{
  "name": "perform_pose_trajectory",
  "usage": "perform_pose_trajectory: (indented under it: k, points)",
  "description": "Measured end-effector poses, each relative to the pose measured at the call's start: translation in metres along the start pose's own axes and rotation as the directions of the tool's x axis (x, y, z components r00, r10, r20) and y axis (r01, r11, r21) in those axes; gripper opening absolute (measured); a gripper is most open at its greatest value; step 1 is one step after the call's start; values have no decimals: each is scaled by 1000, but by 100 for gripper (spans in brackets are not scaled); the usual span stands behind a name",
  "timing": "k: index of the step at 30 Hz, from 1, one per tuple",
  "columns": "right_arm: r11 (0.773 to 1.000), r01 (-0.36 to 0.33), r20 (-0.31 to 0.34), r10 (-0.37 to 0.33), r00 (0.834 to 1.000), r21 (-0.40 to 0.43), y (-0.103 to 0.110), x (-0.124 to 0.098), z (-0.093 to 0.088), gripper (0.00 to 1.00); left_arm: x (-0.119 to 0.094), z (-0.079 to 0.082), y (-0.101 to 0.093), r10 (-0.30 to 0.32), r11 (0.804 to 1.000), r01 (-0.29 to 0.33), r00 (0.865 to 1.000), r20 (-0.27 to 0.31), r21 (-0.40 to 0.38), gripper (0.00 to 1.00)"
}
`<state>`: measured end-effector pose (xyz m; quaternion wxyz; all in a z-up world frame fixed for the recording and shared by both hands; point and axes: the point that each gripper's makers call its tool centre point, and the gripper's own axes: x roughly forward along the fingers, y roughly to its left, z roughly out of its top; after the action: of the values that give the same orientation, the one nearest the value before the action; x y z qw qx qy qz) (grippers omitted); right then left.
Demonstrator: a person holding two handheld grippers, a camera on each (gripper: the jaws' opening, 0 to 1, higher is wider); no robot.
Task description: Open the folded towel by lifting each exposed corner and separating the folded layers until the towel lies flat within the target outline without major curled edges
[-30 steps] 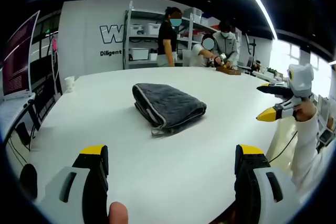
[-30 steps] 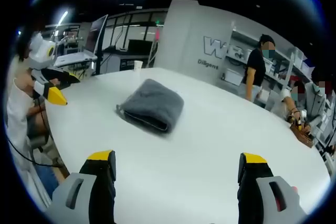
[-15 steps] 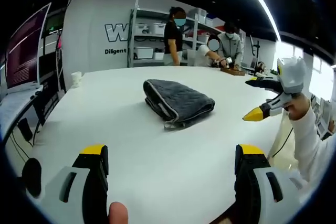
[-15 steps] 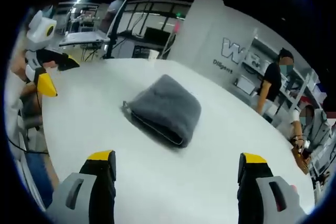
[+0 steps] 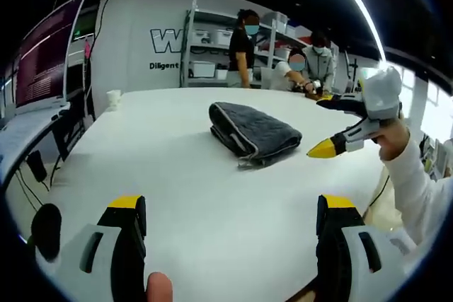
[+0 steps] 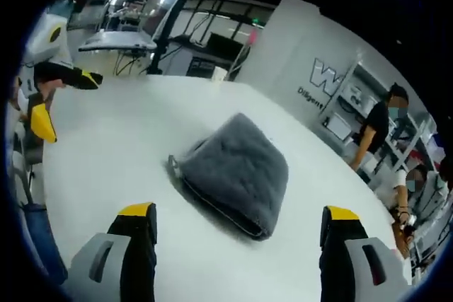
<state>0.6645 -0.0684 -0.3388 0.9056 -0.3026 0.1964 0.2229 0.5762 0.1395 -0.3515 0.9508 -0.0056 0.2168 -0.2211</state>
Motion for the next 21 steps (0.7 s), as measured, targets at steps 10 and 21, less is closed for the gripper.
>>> perform_pose_trajectory:
  k: [10, 21]
  points:
    - [993, 22, 36, -18, 999, -120, 19, 39, 20, 94, 0, -2, 6, -20, 1000, 20, 1000, 7, -14, 100]
    - [981, 9, 49, 1, 999, -194, 47, 67, 24, 86, 3, -4, 4, -40, 999, 40, 999, 6, -20, 100]
